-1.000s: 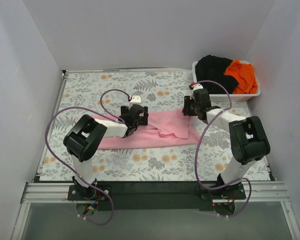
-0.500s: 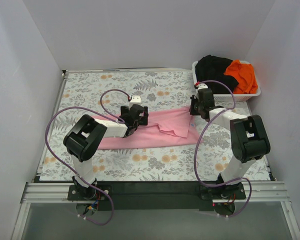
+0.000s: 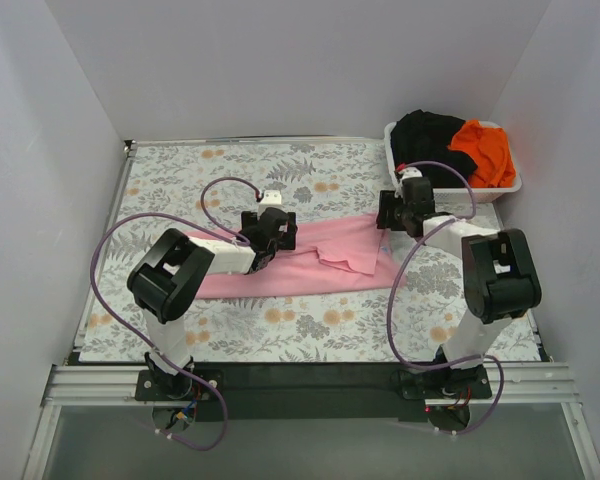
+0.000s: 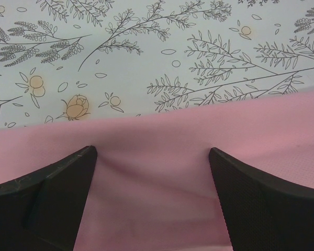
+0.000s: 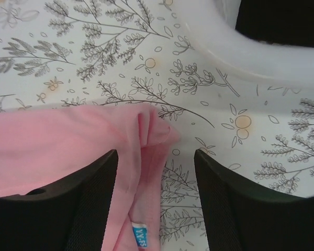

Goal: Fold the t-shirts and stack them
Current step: Fold the tshirt

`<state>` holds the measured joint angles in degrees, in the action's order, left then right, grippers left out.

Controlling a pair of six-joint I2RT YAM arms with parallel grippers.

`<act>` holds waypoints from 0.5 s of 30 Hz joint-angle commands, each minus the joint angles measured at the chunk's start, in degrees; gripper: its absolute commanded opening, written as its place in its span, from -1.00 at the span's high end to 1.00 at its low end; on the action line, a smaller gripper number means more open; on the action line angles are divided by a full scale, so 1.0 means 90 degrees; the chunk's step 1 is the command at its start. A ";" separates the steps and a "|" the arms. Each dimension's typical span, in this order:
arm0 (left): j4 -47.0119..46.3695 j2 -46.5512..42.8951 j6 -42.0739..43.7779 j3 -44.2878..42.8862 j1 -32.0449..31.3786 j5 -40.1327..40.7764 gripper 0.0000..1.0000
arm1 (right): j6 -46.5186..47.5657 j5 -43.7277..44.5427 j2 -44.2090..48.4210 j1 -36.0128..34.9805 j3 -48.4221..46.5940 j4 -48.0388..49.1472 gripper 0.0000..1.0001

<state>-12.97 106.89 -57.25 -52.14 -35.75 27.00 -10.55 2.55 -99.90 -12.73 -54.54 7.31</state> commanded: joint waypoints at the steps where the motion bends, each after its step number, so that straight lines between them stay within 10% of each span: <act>1: 0.0816 0.0252 -0.0035 0.0071 0.0085 -0.0012 -0.65 | 0.0097 -0.0068 0.0893 0.0028 0.0132 0.0174 -0.11; 15: 0.0651 -0.1220 -0.0142 0.0372 0.0075 0.0154 -0.67 | -0.0195 0.0401 0.2770 -0.1504 0.1441 -0.0217 0.21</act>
<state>-8.75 102.56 -57.93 -50.70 -35.35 27.20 -10.92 4.51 -75.07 -24.23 -43.18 6.44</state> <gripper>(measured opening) 0.830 0.414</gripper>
